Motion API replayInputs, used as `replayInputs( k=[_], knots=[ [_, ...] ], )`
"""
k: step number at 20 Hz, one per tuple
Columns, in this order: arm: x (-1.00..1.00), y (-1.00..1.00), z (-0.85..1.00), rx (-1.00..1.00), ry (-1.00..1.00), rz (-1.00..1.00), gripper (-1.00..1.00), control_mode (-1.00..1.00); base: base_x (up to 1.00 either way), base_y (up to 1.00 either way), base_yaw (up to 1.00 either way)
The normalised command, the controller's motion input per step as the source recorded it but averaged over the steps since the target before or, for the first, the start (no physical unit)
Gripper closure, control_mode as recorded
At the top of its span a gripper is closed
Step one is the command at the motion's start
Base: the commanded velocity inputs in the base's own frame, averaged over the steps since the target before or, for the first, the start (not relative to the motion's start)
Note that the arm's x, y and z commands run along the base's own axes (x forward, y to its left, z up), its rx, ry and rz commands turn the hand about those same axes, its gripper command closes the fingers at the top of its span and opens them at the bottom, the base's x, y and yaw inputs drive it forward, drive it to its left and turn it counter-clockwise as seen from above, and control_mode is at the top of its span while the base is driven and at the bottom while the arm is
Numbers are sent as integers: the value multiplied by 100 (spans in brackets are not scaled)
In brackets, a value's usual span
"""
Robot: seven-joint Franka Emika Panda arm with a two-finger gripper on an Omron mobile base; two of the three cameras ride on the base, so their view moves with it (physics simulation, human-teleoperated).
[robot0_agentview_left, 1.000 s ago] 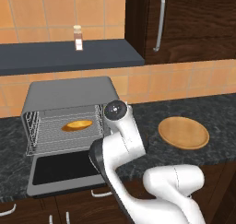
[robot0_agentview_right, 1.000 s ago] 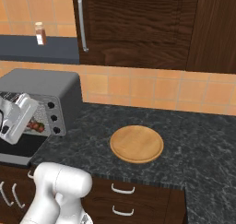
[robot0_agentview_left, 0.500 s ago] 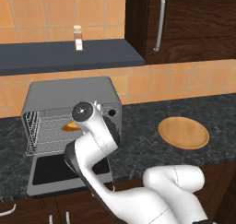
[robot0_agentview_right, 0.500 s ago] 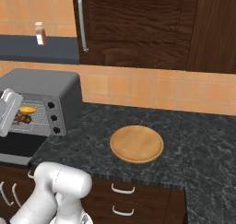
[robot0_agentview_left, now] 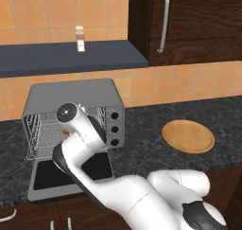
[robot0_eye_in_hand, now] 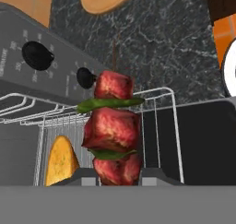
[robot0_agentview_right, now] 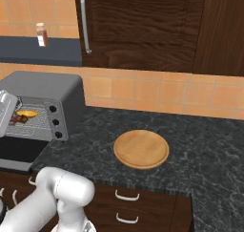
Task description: Pick up the kebab skewer and baguette bread, and place them inside the toaster oven. Close the toaster oven door and start by setting the timer.
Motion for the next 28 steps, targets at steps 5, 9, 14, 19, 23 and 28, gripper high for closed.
replayInputs(
  k=[5,9,14,19,23,28],
  knots=[
    [10,29,-45,0,-1,0,100,-100,0,0,0],
    [36,10,-24,0,-2,0,100,-100,0,0,0],
    [38,15,-22,0,-1,0,100,-100,0,0,0],
    [24,20,-23,0,0,0,100,-100,0,0,0],
    [0,7,-11,0,0,0,100,-100,0,0,0],
    [0,0,0,0,0,0,100,-100,0,0,0]
  ],
)
